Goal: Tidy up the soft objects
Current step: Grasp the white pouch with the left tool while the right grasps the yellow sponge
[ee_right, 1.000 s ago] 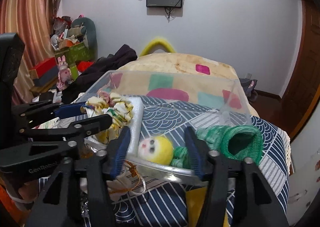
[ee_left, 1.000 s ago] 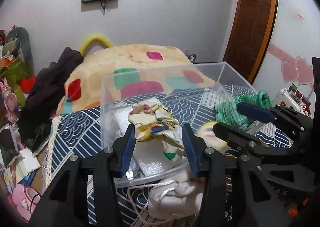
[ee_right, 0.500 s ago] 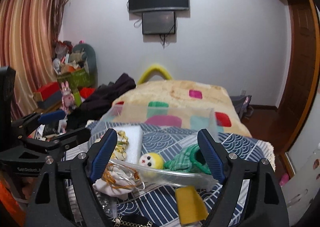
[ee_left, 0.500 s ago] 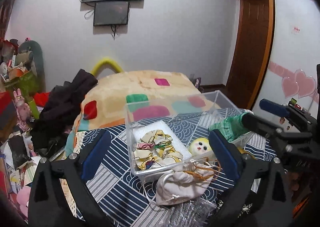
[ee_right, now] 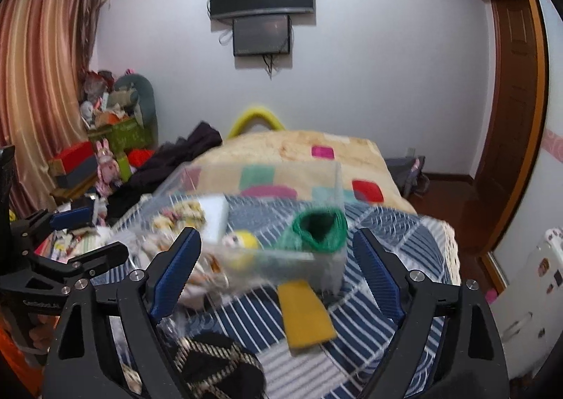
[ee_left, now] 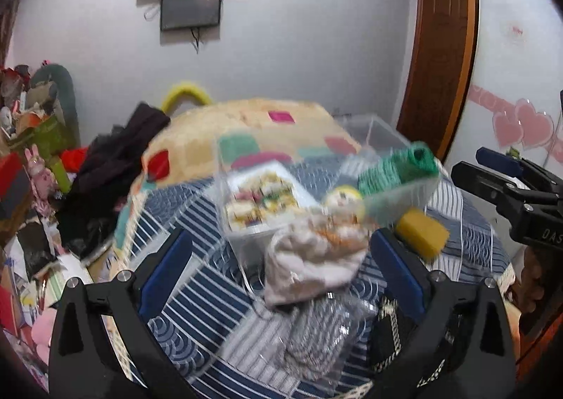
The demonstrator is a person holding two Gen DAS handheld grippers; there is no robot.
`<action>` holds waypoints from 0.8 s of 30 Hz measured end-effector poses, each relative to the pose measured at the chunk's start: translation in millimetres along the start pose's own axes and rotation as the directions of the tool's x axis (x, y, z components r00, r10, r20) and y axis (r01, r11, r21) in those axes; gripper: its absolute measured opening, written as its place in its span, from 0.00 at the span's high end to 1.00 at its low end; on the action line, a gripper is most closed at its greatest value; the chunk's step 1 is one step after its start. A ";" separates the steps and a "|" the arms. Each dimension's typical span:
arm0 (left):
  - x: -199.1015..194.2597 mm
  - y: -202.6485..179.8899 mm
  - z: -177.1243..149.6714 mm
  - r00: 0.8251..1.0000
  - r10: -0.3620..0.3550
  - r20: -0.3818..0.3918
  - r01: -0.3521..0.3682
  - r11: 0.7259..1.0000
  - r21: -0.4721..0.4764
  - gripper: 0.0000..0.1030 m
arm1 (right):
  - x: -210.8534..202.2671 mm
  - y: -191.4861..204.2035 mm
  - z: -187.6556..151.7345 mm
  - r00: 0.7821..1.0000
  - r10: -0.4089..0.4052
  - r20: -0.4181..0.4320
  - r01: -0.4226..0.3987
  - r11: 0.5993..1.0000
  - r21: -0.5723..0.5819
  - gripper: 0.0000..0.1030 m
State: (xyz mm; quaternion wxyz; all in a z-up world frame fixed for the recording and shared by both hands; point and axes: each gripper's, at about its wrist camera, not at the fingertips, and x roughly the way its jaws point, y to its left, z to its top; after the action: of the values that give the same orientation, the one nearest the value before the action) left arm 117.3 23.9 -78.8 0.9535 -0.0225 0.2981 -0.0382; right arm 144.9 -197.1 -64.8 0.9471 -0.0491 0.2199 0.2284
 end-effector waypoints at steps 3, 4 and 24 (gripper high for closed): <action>13.5 -1.6 -10.3 0.999 0.000 -0.046 0.000 1.000 -0.008 0.00 | 6.5 -3.8 -15.6 0.999 -0.015 -0.050 0.015 1.000 0.004 0.16; 18.2 -1.6 -12.7 0.998 0.000 -0.059 -0.001 1.000 -0.015 0.00 | 11.1 -6.3 -22.7 0.997 -0.020 -0.075 0.021 1.000 0.006 0.16; 88.9 -17.5 -30.6 0.971 -0.056 -0.233 0.041 0.997 -0.072 0.23 | 48.6 -24.5 -69.1 0.964 -0.006 -0.264 0.021 0.998 0.051 0.53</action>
State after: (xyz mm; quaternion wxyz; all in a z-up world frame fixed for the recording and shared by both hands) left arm 171.6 -1.8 -153.2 0.9090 -0.0569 0.4093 -0.0539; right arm 167.7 -212.3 -148.3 0.9119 -0.0551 0.3498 0.2074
